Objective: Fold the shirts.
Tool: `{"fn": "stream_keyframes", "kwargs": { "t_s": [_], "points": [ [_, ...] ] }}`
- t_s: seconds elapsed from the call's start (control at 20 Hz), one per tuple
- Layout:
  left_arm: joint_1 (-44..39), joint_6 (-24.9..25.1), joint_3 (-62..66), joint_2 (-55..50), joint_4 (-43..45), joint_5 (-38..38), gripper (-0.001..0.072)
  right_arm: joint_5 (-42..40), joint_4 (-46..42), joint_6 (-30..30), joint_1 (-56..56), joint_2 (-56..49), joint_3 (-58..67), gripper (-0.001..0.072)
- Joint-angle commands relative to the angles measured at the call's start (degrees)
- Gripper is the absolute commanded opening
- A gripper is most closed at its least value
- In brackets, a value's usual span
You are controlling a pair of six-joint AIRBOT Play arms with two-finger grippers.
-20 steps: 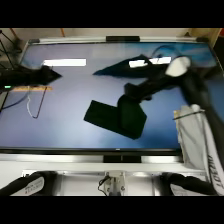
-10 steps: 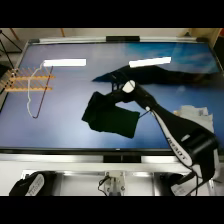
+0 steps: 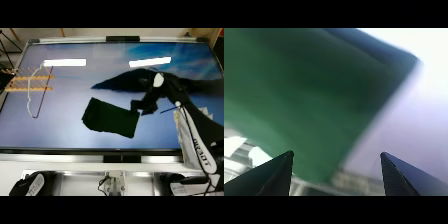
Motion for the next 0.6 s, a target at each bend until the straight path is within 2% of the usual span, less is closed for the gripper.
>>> {"fn": "stream_keyframes", "kwargs": {
  "t_s": [0.0,0.15,0.3,0.4,0.45,0.5,0.55],
  "points": [
    [0.00,0.15,-1.31,0.07,0.00,-0.07,0.0034,-5.29,4.68,-0.57,-2.64,1.22,-10.69,0.0658],
    [0.00,0.13,-1.31,0.04,-0.02,-0.09,0.0034,-15.17,13.33,-3.08,-2.58,1.11,-15.30,0.0658],
    [0.00,0.13,-1.31,0.04,-0.02,-0.07,0.0034,-16.90,14.99,-3.52,-2.58,-1.57,-15.63,0.0657],
    [0.00,0.13,-1.31,0.07,-0.02,-0.09,0.0034,-18.12,21.09,-6.58,-2.58,-3.69,-15.63,0.0646],
    [0.00,0.11,-1.31,0.07,-0.02,-0.11,0.0034,-18.64,25.16,-9.94,-2.60,-4.46,-15.61,0.0497],
    [0.00,0.11,-1.31,0.07,-0.02,-0.09,0.0034,-19.61,28.96,-14.60,-2.69,-4.55,-15.54,0.0161],
    [0.00,0.11,-1.31,0.07,-0.02,-0.11,0.0034,-19.63,31.45,-17.25,-3.13,-4.33,-14.86,0.0073]
  ]
}}
